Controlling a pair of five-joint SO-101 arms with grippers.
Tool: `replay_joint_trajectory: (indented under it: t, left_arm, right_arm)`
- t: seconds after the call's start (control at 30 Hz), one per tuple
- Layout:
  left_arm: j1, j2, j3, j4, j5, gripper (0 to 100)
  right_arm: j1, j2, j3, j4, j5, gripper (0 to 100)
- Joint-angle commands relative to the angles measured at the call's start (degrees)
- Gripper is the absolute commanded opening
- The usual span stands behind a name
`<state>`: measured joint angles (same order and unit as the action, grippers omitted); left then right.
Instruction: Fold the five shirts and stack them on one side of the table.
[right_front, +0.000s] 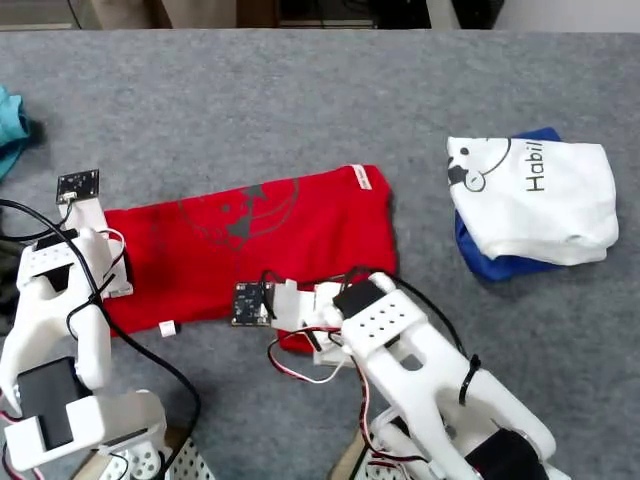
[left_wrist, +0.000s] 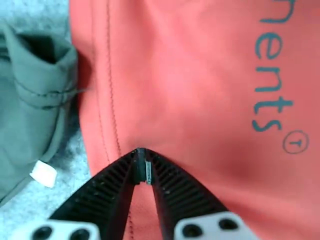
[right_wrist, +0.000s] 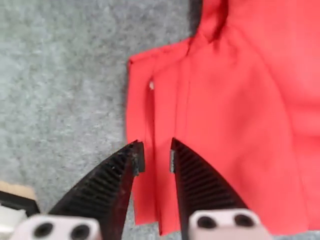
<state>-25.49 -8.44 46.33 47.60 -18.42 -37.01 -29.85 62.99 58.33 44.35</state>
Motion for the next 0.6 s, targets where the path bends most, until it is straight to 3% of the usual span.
replay_joint_trajectory:
  t: [0.0,0.27,0.57]
  left_arm:
    - [0.6,-1.6,-0.3,-1.4,0.0,2]
    - [0.6,-1.6,-0.3,-1.4,0.0,2]
    - [0.5,-1.6,-0.3,-1.4,0.0,2]
  right_arm:
    - [0.0,0.2,0.4,-2.4,-0.7,10.9]
    - [2.3,9.5,-0.6,-8.6,-0.4,11.1]
    - [2.9,13.4,-3.7,-8.0,-0.5,10.9]
